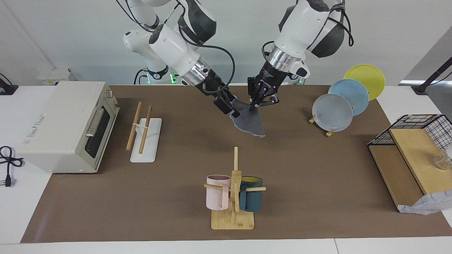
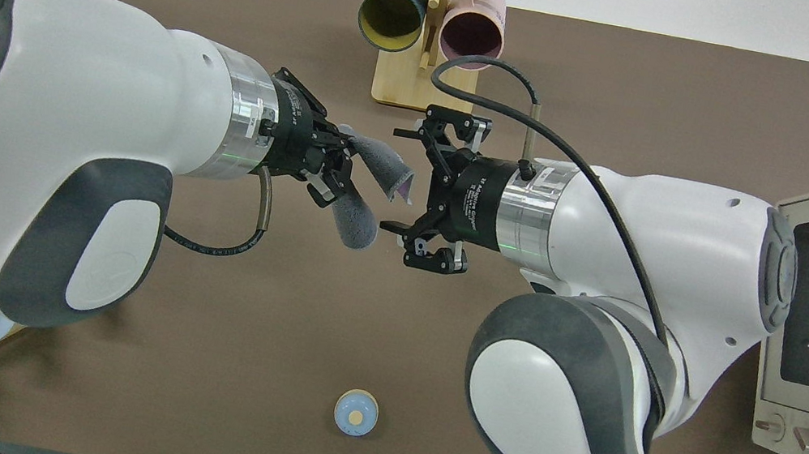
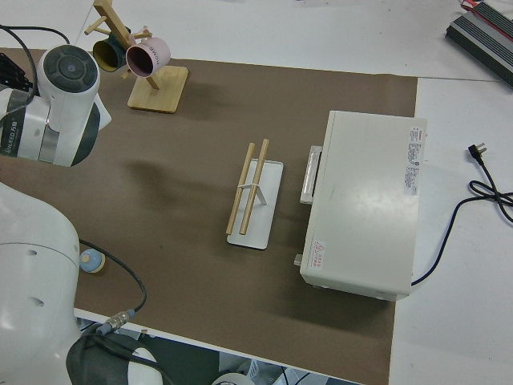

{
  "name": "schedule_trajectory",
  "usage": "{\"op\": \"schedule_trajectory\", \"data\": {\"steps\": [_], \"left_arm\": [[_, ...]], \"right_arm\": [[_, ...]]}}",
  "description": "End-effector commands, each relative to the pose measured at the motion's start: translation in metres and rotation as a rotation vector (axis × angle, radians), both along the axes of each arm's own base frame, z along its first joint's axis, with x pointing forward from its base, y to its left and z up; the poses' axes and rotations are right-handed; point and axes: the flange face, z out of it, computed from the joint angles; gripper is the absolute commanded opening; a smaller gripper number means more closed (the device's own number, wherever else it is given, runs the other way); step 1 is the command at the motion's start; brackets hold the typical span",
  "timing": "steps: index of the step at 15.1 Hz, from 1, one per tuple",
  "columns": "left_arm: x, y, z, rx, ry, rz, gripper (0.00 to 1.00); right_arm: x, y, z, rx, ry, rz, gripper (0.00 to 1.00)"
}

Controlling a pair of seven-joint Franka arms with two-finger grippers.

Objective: Fold towel and hang on rack

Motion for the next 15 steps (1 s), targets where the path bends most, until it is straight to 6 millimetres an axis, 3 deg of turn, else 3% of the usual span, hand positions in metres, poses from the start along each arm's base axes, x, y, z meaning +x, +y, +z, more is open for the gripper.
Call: {"op": "schedule_trajectory", "data": {"steps": [1, 4, 5, 13, 14, 15], "left_arm": [[-0.009, 0.002, 0.002, 0.019, -0.020, 0.029, 0.00], [-0.009, 0.002, 0.002, 0.018, -0.016, 0.040, 0.00], [-0.009, 0.002, 0.002, 0.018, -0.016, 0.041, 0.00], [-0.009, 0.002, -0.002, 0.023, -0.012, 0.042, 0.00], [-0.009, 0.002, 0.000, 0.031, -0.030, 0.024, 0.16], [-0.012, -0.003, 0.000, 0.061, -0.055, -0.003, 0.99]], "right_arm": [[0.006, 0.000, 0.007, 0.031, -0.032, 0.005, 0.77], [0.011, 0.002, 0.007, 0.029, -0.048, 0.018, 0.25], [0.012, 0.003, 0.001, 0.023, -0.053, 0.031, 0.03], [0.014, -0.001, 0.004, 0.007, -0.095, 0.117, 0.00], [0.014, -0.001, 0.003, 0.006, -0.094, 0.117, 0.00], [0.014, 0.000, 0.002, 0.005, -0.092, 0.118, 0.00]]}}
